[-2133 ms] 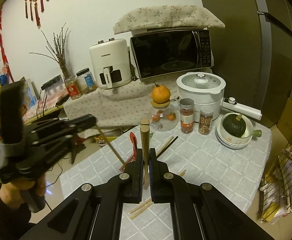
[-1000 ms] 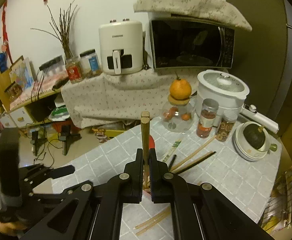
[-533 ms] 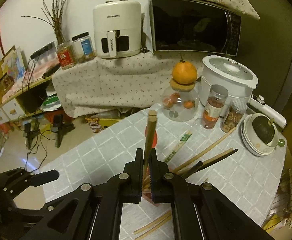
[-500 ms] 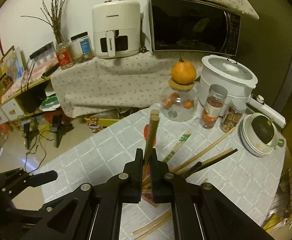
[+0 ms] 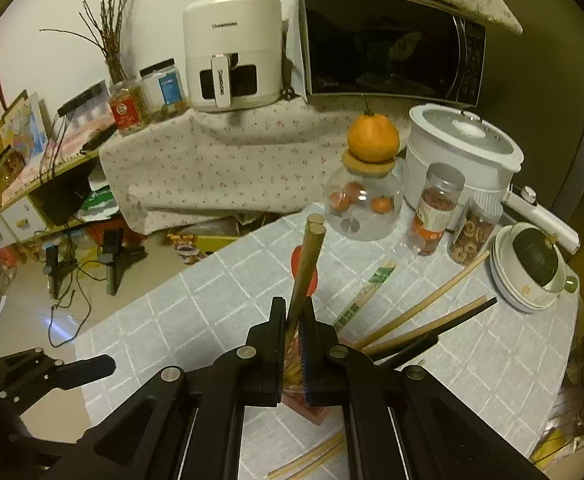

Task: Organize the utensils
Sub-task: 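Insert the chopstick and open the left tool while the right lowers its chopstick into the basket, then push the wooden chopstick down into the pink basket with the right tool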

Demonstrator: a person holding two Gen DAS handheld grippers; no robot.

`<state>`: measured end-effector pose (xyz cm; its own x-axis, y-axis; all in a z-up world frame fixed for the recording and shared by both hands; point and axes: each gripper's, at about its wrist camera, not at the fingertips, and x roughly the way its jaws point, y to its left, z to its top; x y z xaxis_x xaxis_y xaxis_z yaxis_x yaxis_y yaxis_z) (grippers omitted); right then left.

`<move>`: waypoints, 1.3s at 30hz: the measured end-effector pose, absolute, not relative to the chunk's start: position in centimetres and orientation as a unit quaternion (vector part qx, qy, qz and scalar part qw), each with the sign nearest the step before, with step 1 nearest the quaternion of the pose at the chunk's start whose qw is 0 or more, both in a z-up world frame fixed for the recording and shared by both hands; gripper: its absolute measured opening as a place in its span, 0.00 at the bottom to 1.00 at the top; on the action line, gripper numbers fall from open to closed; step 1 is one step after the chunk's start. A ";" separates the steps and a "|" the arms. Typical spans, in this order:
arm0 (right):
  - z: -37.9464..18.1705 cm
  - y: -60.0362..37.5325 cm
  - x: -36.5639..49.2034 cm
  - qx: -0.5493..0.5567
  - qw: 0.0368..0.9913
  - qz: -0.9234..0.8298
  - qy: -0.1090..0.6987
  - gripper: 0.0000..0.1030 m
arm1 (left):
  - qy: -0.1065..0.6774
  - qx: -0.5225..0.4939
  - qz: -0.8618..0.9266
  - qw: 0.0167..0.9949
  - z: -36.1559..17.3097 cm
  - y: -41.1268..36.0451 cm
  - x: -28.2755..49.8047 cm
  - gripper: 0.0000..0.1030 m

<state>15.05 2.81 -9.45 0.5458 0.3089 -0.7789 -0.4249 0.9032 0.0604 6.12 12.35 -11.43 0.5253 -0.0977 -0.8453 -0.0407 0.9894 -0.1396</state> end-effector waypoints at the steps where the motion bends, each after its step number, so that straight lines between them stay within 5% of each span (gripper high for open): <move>1: -9.5 2.9 15.1 -0.072 0.879 0.203 0.424 0.07 | 0.487 -0.070 -0.017 0.871 -11.4 12.3 6.1 0.56; 24: -11.7 3.5 15.6 -0.080 0.875 0.193 0.436 0.09 | 0.491 -0.072 -0.017 0.868 -11.6 12.5 6.2 0.58; 31: -9.7 2.3 15.6 -0.053 0.885 0.192 0.421 0.38 | 0.489 -0.073 -0.016 0.869 -11.8 12.6 6.1 0.61; 39: -6.7 0.6 15.0 -0.041 0.897 0.195 0.396 0.46 | 0.485 -0.073 -0.016 0.871 -11.5 12.3 6.1 0.61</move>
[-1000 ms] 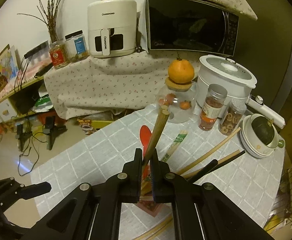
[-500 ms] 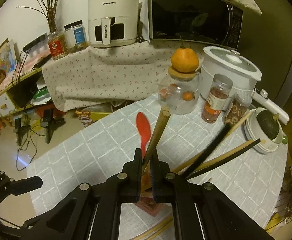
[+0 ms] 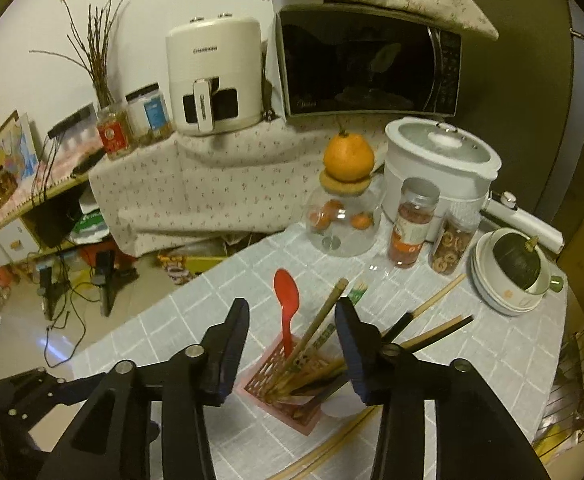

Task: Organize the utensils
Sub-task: 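Push the wooden chopstick down into the pink basket with the right tool, then open the right tool and withdraw it from the pink basket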

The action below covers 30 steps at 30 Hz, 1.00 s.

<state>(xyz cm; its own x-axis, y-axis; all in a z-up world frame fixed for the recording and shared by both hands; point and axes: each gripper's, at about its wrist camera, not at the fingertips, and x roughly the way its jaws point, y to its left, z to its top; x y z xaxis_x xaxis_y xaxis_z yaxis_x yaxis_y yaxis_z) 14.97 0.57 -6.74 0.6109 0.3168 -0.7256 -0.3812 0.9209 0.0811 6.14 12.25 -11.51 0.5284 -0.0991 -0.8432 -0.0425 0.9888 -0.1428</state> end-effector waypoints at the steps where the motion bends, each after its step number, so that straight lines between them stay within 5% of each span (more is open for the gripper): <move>1: -6.5 0.4 14.9 -0.039 0.897 0.197 0.394 0.47 | 0.485 -0.072 -0.017 0.871 -11.5 12.1 6.2 0.61; 30: -3.9 0.0 17.1 -0.007 0.900 0.222 0.376 0.49 | 0.491 -0.064 -0.014 0.868 -11.9 12.0 6.6 0.63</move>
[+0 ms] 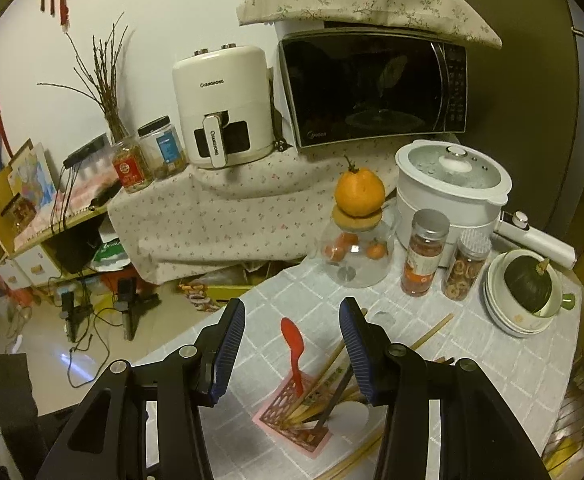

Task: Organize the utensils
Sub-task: 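Open the right tool and withdraw it from the pink basket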

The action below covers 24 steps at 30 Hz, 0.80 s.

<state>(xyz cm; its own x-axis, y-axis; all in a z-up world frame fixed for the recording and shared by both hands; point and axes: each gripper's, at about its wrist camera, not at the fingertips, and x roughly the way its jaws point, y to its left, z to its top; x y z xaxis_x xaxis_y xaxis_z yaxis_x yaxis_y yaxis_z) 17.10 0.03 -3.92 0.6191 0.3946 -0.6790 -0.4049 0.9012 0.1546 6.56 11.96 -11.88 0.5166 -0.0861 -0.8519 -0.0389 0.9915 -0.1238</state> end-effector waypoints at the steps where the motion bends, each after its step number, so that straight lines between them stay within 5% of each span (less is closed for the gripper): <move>1: -3.5 -0.1 16.9 -0.006 0.902 0.223 0.371 0.49 | 0.492 -0.063 -0.014 0.868 -11.9 11.9 6.6 0.63; 8: 0.9 -2.8 14.3 -0.007 0.913 0.220 0.345 0.50 | 0.495 -0.064 -0.018 0.867 -11.6 11.3 6.7 0.64; 12: 1.4 -5.5 12.6 -0.002 0.912 0.206 0.355 0.58 | 0.494 -0.072 -0.018 0.867 -11.3 10.6 6.4 0.76; 24: -7.6 -12.9 13.5 0.021 0.876 0.124 0.466 0.61 | 0.500 -0.047 -0.024 0.864 -11.6 7.7 6.3 0.79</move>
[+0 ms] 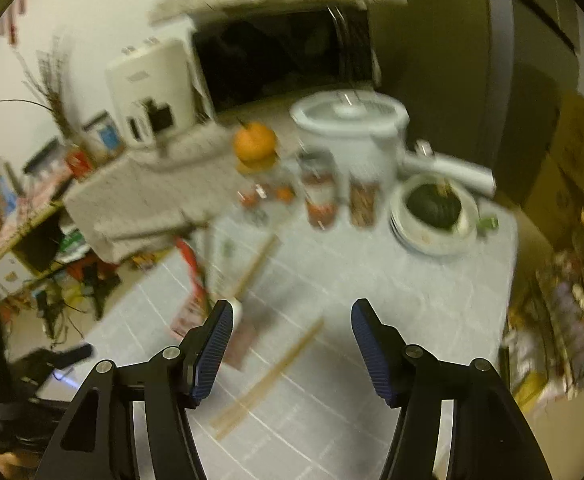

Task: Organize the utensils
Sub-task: 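Open the right tool and withdraw it from the pink basket, then grasp a loose wooden chopstick with the right tool while the left grasps another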

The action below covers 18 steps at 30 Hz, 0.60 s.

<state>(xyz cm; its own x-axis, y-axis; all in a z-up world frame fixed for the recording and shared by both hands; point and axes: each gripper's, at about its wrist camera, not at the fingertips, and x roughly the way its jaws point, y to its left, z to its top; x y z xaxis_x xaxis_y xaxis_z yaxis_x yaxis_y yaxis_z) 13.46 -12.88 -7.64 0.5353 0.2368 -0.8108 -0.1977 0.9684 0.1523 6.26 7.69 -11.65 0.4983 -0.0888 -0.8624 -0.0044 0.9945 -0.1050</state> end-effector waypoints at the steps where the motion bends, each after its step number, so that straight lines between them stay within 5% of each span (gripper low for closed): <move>1: -8.7 -13.2 13.8 0.026 0.870 0.121 0.478 0.61 | 0.502 -0.048 -0.024 0.863 -11.9 7.7 6.4 0.79; 12: -20.2 -14.2 17.6 0.094 0.789 0.085 0.601 0.60 | 0.522 -0.030 -0.026 0.852 -14.5 8.7 7.6 0.79; 18: -23.6 -12.7 18.7 0.091 0.767 0.079 0.630 0.31 | 0.530 -0.033 -0.022 0.847 -15.3 10.1 7.8 0.79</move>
<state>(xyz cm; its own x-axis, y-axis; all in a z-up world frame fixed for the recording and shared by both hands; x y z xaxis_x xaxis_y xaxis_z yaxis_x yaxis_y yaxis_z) 18.70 -12.66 -23.62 0.1929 0.2361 -0.9524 -0.0060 0.9709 0.2395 7.81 10.12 -15.35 0.4367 -0.0731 -0.8966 0.0029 0.9968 -0.0799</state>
